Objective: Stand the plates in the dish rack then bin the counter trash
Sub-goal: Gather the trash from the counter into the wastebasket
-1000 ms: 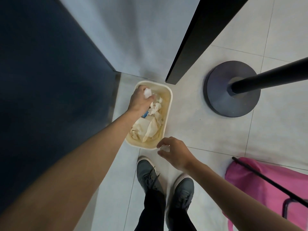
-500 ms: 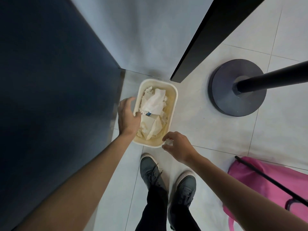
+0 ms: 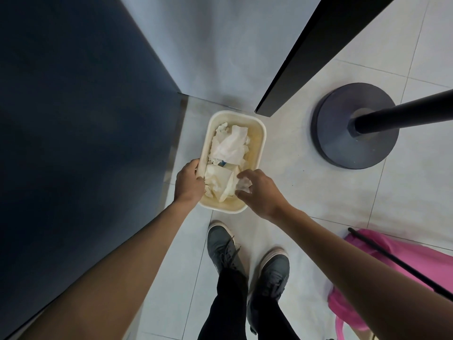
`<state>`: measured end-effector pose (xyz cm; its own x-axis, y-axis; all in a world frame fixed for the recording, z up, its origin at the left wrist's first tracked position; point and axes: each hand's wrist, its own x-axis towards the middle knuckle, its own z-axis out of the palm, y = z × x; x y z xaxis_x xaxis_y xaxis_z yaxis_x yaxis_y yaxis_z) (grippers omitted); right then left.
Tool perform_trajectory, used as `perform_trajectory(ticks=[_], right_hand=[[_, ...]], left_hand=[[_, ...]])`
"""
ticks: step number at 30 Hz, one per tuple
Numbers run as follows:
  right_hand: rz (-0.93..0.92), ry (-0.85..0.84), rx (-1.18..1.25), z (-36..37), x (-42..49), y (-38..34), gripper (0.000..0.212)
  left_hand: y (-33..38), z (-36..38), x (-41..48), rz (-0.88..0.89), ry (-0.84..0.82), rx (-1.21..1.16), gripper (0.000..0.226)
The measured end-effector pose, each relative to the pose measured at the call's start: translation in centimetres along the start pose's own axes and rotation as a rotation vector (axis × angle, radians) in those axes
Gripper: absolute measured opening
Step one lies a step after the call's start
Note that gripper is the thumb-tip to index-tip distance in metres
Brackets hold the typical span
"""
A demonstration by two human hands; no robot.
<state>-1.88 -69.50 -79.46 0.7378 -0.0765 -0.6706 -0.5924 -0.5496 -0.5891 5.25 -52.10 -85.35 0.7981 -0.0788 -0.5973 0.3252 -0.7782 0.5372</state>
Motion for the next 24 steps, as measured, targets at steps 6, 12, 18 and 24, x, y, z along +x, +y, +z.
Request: perform_trajectory(ticks=[6, 12, 18, 24], right_hand=[[0.018, -0.080, -0.102, -0.1, -0.7, 0.4, 0.049], [0.018, -0.076, -0.097, -1.0, -2.2, 0.4, 0.040], [0.017, -0.105, -0.142, -1.7, -5.5, 0.2, 0.031], [0.002, -0.162, -0.187, -2.1, -10.2, -0.7, 0.028]], left_hand=[[0.4, -0.4, -0.1, -0.034, -0.042, -0.012, 0.047], [0.1, -0.7, -3.2, -0.073, 0.056, -0.058, 0.054], [-0.9, -1.9, -9.3, -0.158, 0.134, -0.147, 0.052], [-1.4, -3.2, -15.3, -0.305, -0.006, -0.236, 0.035]])
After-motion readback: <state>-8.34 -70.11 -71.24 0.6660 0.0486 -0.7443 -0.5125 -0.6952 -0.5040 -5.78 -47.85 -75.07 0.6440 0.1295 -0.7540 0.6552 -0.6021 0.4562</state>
